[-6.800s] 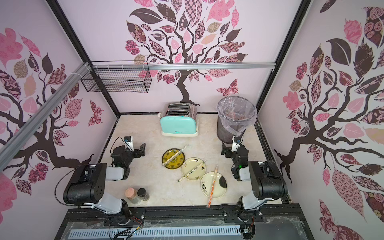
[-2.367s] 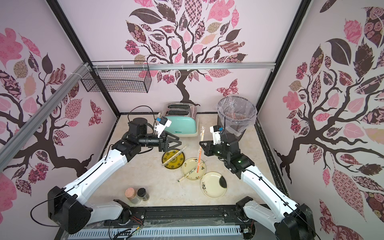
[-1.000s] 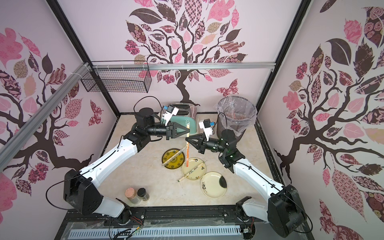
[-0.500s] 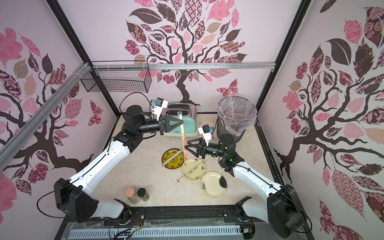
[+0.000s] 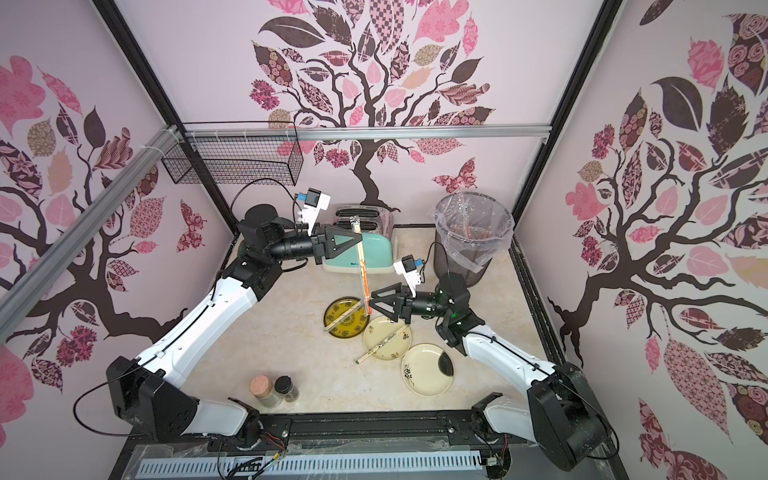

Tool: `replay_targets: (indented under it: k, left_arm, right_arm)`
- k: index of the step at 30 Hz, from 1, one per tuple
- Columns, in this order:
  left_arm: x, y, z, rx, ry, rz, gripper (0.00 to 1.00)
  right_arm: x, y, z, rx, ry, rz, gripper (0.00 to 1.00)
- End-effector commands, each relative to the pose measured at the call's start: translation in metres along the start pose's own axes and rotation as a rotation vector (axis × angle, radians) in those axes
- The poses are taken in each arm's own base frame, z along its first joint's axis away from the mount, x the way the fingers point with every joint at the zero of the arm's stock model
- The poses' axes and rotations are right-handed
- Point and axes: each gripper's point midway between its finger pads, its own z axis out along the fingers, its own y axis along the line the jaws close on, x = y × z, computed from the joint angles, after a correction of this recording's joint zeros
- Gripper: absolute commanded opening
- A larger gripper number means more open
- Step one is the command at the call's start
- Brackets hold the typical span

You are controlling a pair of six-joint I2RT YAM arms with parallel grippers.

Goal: Remove the packaging of disposable chopsticks
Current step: Remove the packet bag from the disposable chopsticks.

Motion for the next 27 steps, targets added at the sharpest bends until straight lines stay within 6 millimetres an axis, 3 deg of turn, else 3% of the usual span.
replay_targets:
  k: [1, 12, 23, 27]
  left_arm:
    - [-0.004, -0.005, 0.006, 0.033, 0.001, 0.027, 0.00]
    - [-0.003, -0.011, 0.015, 0.059, 0.013, 0.027, 0.00]
    - [0.002, -0.015, 0.021, 0.089, 0.033, 0.011, 0.00]
    - [0.011, -0.018, 0.023, 0.114, 0.059, -0.009, 0.03]
  right_arm:
    - [-0.020, 0.015, 0.005, -0.049, -0.028, -0.058, 0.45]
    - [-0.021, 0.015, 0.007, -0.059, -0.033, -0.061, 0.32]
    - [-0.020, 0.014, 0.006, -0.048, -0.035, -0.072, 0.00]
    - [-0.022, 0.015, 0.005, -0.040, -0.043, -0.089, 0.00]
